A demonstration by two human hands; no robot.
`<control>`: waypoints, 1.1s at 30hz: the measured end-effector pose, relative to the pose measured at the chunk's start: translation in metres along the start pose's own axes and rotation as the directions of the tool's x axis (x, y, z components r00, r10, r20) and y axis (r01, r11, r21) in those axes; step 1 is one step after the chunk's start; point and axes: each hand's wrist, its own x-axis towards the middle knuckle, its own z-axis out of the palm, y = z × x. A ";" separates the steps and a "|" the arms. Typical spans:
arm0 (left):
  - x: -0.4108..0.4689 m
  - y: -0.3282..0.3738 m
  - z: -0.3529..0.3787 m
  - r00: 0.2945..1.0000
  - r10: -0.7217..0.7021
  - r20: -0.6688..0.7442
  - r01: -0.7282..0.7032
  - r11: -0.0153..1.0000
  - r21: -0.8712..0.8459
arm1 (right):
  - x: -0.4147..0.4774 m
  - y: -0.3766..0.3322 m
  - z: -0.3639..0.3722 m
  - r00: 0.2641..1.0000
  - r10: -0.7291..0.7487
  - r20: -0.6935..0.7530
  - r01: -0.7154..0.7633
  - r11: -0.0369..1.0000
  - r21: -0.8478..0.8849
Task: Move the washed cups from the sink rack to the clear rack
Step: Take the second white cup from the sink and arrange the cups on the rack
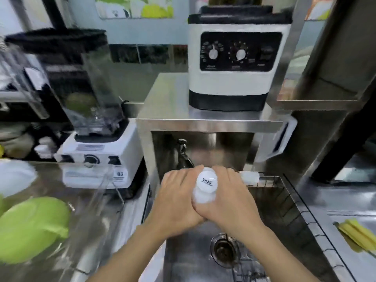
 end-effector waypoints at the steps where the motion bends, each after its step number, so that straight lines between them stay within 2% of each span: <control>1: -0.008 -0.007 -0.021 1.000 -0.002 -0.003 0.002 1.000 0.011 | -0.002 -0.021 0.003 1.000 -0.023 0.004 0.023 1.000 -0.012; 6: -0.041 -0.047 -0.113 0.998 -0.051 -0.020 0.052 0.998 0.033 | -0.009 -0.122 0.030 0.989 -0.143 -0.026 0.145 0.988 0.046; 9: -0.061 -0.067 -0.155 0.992 -0.080 -0.095 0.088 0.993 0.080 | -0.007 -0.167 0.052 0.982 -0.184 -0.041 0.188 0.977 0.103; 14: -0.080 -0.107 -0.201 0.986 -0.141 -0.092 0.150 0.984 0.096 | 0.000 -0.224 0.080 0.975 -0.205 0.084 0.200 0.978 0.068; 19: -0.072 -0.153 -0.224 0.986 -0.147 0.074 0.130 0.972 0.197 | 0.022 -0.250 0.112 0.985 -0.075 0.156 0.065 0.996 0.068; 22: -0.065 -0.172 -0.223 0.965 -0.204 0.166 0.170 0.965 0.198 | 0.033 -0.254 0.126 0.982 0.002 0.191 -0.007 1.000 0.025; 24: -0.063 -0.186 -0.217 0.939 -0.267 0.218 0.240 0.960 0.141 | 0.038 -0.255 0.136 0.981 0.031 0.191 -0.030 0.999 -0.010; 28: -0.063 -0.200 -0.208 0.898 -0.323 0.301 0.363 0.928 -0.087 | 0.045 -0.254 0.147 0.972 0.074 0.222 -0.057 0.995 -0.082; 33: -0.054 -0.204 -0.204 0.847 -0.347 0.402 0.427 0.895 -0.127 | 0.054 -0.250 0.152 0.971 0.095 0.219 -0.072 0.991 -0.112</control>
